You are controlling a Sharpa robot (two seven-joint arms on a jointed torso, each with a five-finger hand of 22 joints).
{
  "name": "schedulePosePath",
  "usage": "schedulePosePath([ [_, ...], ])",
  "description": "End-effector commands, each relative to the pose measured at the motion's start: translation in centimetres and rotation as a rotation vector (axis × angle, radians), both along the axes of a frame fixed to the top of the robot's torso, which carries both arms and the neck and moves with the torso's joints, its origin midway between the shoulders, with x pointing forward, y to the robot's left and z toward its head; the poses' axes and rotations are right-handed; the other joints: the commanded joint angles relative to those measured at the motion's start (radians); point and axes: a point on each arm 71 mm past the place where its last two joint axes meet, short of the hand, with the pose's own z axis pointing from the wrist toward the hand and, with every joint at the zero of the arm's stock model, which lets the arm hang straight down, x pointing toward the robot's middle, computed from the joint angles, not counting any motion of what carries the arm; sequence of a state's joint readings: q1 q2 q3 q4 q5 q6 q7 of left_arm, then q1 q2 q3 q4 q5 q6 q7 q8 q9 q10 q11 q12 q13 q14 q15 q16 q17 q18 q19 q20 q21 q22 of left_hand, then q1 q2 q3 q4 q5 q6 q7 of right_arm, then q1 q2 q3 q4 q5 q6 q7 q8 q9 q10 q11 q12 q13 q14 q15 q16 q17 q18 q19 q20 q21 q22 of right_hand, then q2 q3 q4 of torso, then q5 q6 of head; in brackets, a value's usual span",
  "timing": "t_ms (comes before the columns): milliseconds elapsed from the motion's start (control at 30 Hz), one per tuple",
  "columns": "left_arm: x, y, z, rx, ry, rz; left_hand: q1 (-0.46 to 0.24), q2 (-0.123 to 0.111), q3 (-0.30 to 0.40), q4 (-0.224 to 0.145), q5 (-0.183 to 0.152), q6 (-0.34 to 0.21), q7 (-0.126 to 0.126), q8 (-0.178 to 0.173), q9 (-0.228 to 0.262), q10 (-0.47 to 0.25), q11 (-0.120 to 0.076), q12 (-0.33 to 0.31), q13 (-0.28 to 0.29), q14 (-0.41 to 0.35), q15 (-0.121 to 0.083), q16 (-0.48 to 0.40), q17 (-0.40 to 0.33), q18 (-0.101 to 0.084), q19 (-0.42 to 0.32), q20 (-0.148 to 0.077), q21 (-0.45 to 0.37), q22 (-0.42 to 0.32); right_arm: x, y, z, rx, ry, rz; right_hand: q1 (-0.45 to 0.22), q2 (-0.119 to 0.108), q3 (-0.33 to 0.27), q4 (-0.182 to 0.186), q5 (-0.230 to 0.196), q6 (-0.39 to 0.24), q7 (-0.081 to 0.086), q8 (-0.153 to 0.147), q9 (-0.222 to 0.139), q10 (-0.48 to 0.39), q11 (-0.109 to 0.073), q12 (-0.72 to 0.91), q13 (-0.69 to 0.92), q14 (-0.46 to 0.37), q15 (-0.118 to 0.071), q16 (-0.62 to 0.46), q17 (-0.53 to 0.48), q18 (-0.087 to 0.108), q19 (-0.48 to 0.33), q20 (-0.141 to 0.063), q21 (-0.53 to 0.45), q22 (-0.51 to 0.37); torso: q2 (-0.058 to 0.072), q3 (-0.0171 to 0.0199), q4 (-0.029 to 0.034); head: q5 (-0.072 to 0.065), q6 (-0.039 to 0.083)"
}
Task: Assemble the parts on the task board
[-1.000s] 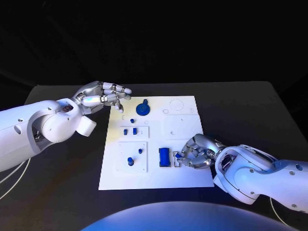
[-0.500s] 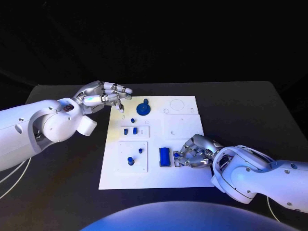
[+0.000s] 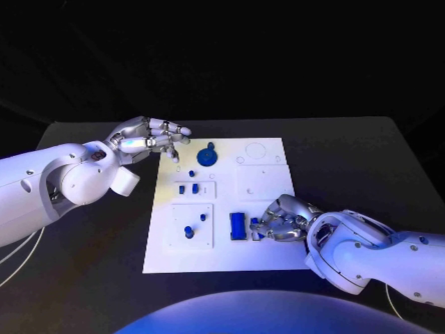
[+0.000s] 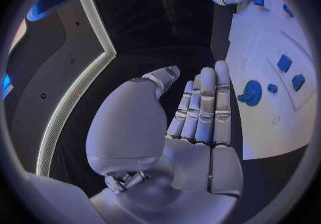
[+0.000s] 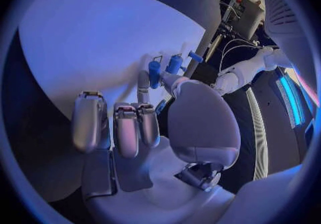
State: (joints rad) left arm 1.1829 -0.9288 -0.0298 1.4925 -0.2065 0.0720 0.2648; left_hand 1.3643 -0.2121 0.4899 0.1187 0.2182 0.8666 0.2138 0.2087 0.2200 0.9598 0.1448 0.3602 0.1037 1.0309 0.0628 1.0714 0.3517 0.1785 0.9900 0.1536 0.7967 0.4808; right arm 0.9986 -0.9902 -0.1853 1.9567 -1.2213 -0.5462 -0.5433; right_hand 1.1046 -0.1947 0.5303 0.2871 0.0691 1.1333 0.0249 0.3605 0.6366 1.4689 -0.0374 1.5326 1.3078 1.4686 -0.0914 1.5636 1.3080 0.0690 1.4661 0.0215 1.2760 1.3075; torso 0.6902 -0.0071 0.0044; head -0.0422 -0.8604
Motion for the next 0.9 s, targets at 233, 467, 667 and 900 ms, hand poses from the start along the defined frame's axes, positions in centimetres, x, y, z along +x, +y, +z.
schedulePosePath([
  [233,-0.13,-0.2,0.07,-0.007,0.003,-0.021,-0.001,0.002,-0.006,0.001,0.001,-0.007,0.0,0.001,-0.001,-0.007,-0.001,0.004,0.001,-0.006,0.002,0.004,0.0,0.006,0.007,0.002,-0.003,-0.001,-0.16,0.22,-0.18,-0.016,0.005,0.019,-0.098,-0.016,-0.117,0.003,-0.007,0.008,0.001,0.008,-0.005,0.093,-0.007,0.002,0.245,0.1,-0.009,0.003,0.251,-0.017,0.031,-0.01,0.004,0.195,0.0,-0.0005,0.0012,0.0,-0.001],
  [467,-0.13,-0.16,0.06,-0.006,0.004,-0.021,-0.001,0.002,-0.006,0.001,0.001,-0.007,0.0,0.001,-0.001,-0.007,-0.001,0.004,0.001,-0.006,0.002,0.004,0.0,0.006,0.007,0.002,-0.003,-0.001,-0.13,0.27,-0.19,-0.021,0.003,0.025,-0.105,-0.022,-0.15,0.003,-0.007,0.007,0.001,0.009,-0.007,0.092,-0.007,0.0,0.244,0.1,-0.009,0.003,0.25,-0.017,0.03,-0.011,0.003,0.194,0.0,-0.0005,0.0007,0.001,-0.001],
  [667,-0.12,-0.12,0.04,-0.004,0.005,-0.02,-0.002,0.002,-0.007,0.002,0.001,-0.007,0.0,0.001,-0.001,-0.008,0.0,0.005,0.001,-0.006,0.003,0.004,0.0,0.006,0.008,0.002,-0.004,-0.002,-0.13,0.01,-0.16,-0.025,-0.001,0.023,-0.107,-0.025,-0.165,0.003,-0.006,0.007,0.0,0.009,-0.008,0.092,-0.007,-0.001,0.244,0.099,-0.009,0.003,0.249,-0.017,0.03,-0.011,0.002,0.194,-0.001,0.0,0.0006,0.001,-0.003],
  [900,-0.1,-0.05,0.03,-0.002,0.005,-0.018,-0.002,0.002,-0.007,0.002,0.001,-0.007,0.0,0.001,-0.001,-0.008,0.0,0.005,0.001,-0.006,0.003,0.004,0.0,0.006,0.008,0.002,-0.004,-0.002,-0.18,-0.53,0.01,-0.03,-0.008,0.021,-0.084,-0.026,-0.184,-0.002,-0.005,0.005,0.0,0.01,-0.009,0.092,-0.008,-0.002,0.243,0.099,-0.01,0.003,0.249,-0.017,0.029,-0.011,0.0,0.193,-0.001,0.0008,-0.0005,0.003,0.0],
])
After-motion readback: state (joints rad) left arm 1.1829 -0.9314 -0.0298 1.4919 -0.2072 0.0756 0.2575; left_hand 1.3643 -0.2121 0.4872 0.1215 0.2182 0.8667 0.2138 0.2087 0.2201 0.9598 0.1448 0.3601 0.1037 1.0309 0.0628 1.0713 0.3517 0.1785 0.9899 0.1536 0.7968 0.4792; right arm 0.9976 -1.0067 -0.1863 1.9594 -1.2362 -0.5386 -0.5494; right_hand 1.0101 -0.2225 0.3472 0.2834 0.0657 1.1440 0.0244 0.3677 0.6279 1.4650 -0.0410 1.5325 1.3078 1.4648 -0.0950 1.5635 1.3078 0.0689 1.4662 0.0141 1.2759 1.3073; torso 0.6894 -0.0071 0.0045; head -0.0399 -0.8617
